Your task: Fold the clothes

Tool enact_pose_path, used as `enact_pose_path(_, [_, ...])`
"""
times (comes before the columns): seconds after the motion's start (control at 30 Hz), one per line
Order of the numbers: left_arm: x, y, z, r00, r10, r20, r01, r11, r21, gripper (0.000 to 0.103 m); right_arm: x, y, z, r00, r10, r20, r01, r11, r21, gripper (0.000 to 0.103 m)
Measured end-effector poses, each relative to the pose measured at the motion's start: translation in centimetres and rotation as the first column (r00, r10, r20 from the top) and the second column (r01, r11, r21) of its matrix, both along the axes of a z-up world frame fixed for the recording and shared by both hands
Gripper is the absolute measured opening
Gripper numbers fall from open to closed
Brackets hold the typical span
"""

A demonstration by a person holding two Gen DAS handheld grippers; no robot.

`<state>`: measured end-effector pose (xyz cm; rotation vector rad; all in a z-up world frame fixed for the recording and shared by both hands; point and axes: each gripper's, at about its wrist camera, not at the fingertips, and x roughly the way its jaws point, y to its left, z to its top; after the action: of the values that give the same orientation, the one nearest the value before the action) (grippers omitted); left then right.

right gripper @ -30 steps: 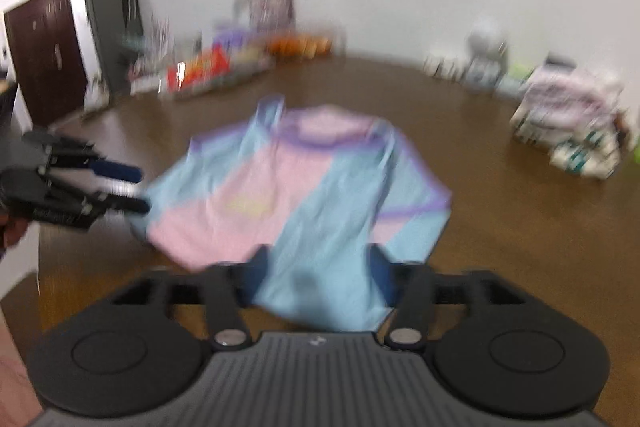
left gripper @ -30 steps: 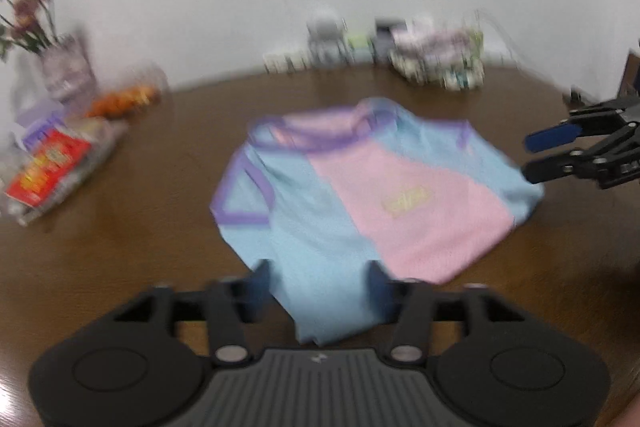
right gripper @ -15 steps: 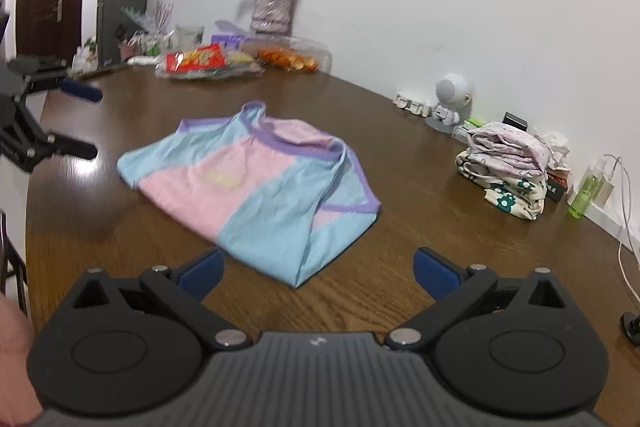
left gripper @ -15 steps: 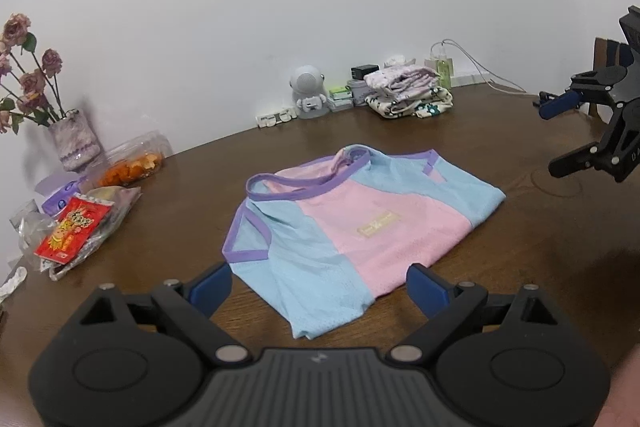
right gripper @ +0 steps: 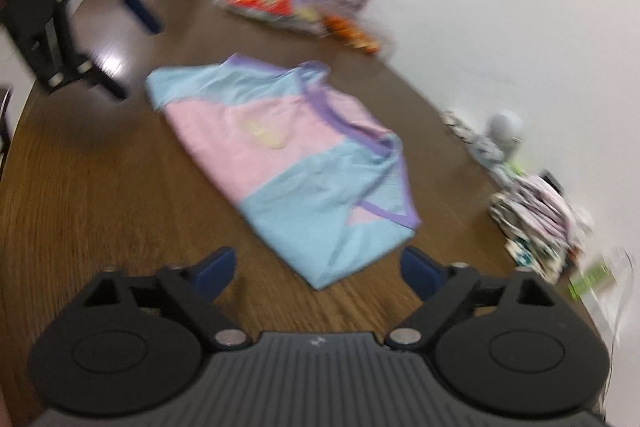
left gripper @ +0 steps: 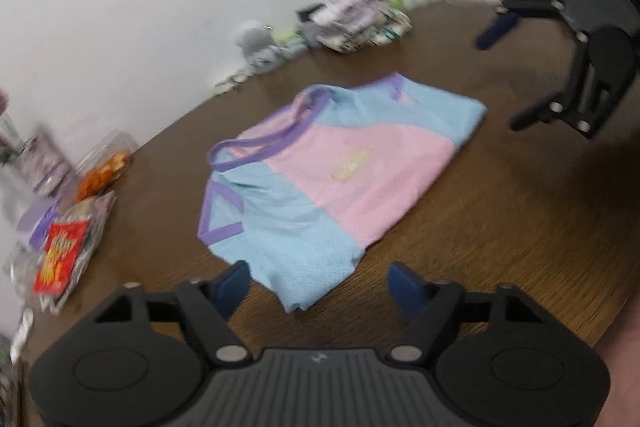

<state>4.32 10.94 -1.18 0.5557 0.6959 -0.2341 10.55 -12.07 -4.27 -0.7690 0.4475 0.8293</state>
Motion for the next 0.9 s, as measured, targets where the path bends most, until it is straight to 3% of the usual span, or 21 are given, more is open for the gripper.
enact_pose_path(0.13, [1.0, -0.7, -1.0, 0.996, -0.073, -0.047, 0.077, 0.993, 0.085, 0.053, 0.9, 1.4, -0.7, 0.998, 0.055, -0.024, -0.056, 0.997, -0.051, 0.066])
enact_pose_path(0.23, [1.8, -0.7, -1.9, 0.992, -0.103, -0.070, 0.112, 0.984, 0.136, 0.043, 1.7, 2.0, -1.0, 0.996, 0.081, -0.046, -0.084, 0.994, -0.069, 0.064])
enact_pose_path(0.6, [3.3, -0.4, -2.9, 0.972, -0.224, -0.067, 0.234, 0.934, 0.271, 0.025, 4.5, 2.3, -0.7, 0.983, 0.120, -0.141, -0.124, 0.992, -0.025, 0.051])
enact_pose_path(0.7, [3.3, -0.3, -3.1, 0.968, -0.242, -0.066, 0.251, 0.927, 0.280, 0.025, 5.0, 2.2, -0.7, 0.973, 0.124, -0.193, -0.125, 0.992, 0.005, 0.035])
enact_pose_path(0.73, [3.2, -0.3, -3.1, 0.968, -0.243, -0.067, 0.252, 0.926, 0.281, 0.023, 5.2, 2.2, -0.7, 0.969, 0.126, -0.214, -0.126, 0.992, 0.015, 0.019])
enact_pose_path(0.77, [3.2, -0.2, -3.2, 0.967, -0.244, -0.067, 0.253, 0.926, 0.281, 0.022, 5.3, 2.2, -0.8, 0.965, 0.127, -0.228, -0.126, 0.992, 0.019, 0.010])
enact_pose_path(0.83, [3.1, -0.2, -3.4, 0.970, -0.233, -0.072, 0.244, 0.931, 0.273, 0.003, 5.2, 2.3, -0.9, 0.967, 0.125, -0.221, -0.124, 0.992, 0.016, 0.008])
enact_pose_path(0.9, [3.0, -0.2, -3.6, 0.972, -0.222, -0.078, 0.235, 0.935, 0.265, 0.001, 5.1, 2.4, -0.9, 0.967, 0.119, -0.224, -0.119, 0.993, 0.015, 0.006])
